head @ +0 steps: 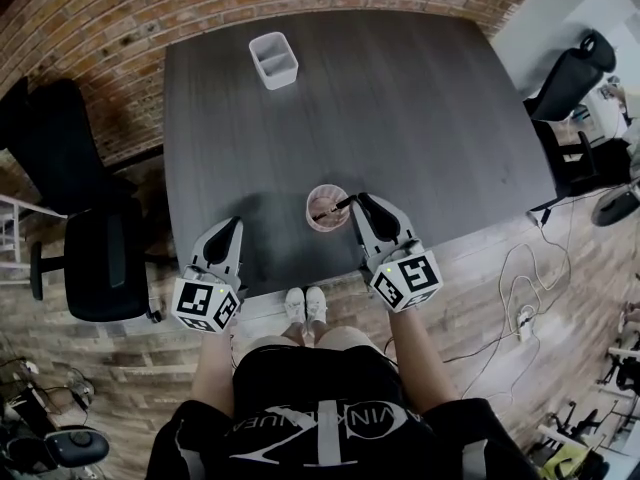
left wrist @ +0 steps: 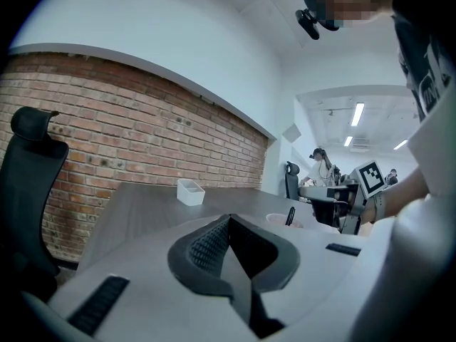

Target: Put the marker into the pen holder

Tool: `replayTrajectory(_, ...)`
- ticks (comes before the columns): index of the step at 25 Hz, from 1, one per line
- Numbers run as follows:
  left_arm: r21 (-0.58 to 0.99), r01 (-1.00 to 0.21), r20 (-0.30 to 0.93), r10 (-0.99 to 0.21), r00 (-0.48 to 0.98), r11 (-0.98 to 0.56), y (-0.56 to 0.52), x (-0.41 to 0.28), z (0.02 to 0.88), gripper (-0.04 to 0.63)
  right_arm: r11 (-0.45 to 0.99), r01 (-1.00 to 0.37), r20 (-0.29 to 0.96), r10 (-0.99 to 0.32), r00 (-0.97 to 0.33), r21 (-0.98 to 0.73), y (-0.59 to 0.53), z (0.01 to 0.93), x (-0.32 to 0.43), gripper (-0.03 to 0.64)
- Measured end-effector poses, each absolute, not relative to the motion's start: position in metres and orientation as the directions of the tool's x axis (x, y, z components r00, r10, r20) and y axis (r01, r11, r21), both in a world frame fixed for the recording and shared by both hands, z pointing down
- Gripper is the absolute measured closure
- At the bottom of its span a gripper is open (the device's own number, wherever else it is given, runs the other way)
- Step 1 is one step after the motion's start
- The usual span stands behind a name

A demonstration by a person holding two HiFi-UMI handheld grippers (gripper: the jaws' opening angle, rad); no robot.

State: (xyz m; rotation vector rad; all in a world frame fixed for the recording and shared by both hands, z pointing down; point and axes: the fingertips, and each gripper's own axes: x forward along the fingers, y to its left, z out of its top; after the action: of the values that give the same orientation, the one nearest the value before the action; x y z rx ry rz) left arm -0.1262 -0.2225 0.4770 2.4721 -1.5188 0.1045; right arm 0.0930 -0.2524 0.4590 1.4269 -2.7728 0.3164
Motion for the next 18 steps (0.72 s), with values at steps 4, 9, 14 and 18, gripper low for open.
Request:
replayTrajectory(4, 0.154, -0.886, 0.170, -0.872, 0.459, -0.436, -0.226, -0.124, 0.468, 0.580, 0.570, -0.804, 0.092, -0.803, -0.589, -0.170, -0.252, 0.450, 0.096, 0.567)
replayTrajectory(9, 0.146, -0.884, 0.151, -0.873, 0.463, -0.443, -0.229, -0.123, 0.459, 0.580, 0.567, -0.806, 0.082, -0.807, -0.584, -0.169, -0.250, 0.441, 0.103, 0.580)
replayTrajectory(14, 0.140, -0.884, 0.137, -0.875, 0.464, -0.446, -0.231, -0.120, 0.451, 0.580, 0.564, -0.808, 0.077, -0.810, -0.582, -0.171, -0.250, 0.433, 0.109, 0.588)
replayTrajectory(18, 0.132, -0.883, 0.126, -0.876, 0.466, -0.450, -0.234, -0.118, 0.446, 0.580, 0.567, -0.809, 0.078, -0.809, -0.582, -0.157, -0.251, 0.429, 0.110, 0.588)
